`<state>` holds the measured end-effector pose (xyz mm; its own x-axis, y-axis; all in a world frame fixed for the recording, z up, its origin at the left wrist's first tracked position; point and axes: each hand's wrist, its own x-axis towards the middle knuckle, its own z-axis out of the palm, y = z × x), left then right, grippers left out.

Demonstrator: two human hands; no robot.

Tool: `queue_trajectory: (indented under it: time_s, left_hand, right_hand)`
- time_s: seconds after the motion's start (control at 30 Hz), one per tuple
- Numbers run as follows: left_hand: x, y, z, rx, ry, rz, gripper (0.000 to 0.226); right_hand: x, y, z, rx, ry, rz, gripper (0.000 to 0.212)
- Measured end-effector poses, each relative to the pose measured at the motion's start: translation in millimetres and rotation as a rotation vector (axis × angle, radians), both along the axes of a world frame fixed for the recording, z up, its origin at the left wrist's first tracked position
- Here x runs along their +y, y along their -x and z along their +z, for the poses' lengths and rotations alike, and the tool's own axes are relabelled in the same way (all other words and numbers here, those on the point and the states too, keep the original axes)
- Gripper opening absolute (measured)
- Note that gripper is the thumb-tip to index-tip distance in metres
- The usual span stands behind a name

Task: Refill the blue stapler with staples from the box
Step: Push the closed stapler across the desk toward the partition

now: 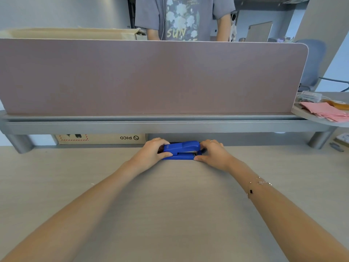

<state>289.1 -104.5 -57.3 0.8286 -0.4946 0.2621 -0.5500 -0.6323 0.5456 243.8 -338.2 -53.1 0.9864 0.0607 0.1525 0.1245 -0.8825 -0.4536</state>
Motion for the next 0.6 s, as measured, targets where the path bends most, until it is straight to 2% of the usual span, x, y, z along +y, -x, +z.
queue_trajectory:
  time_s: [0.37,0.6]
  left_hand:
    - [-0.8,0.1,0.1,-0.013,-0.009,-0.002,0.024]
    - [-2.2,1.1,2.5,-0.027,-0.032,0.041,0.024]
  right_hand:
    - [5.1,3.8,0.8,0.042,0.004,-0.011,0.029]
    - [6.0,5.6,-3.0,0.067,-0.105,-0.047,0.035]
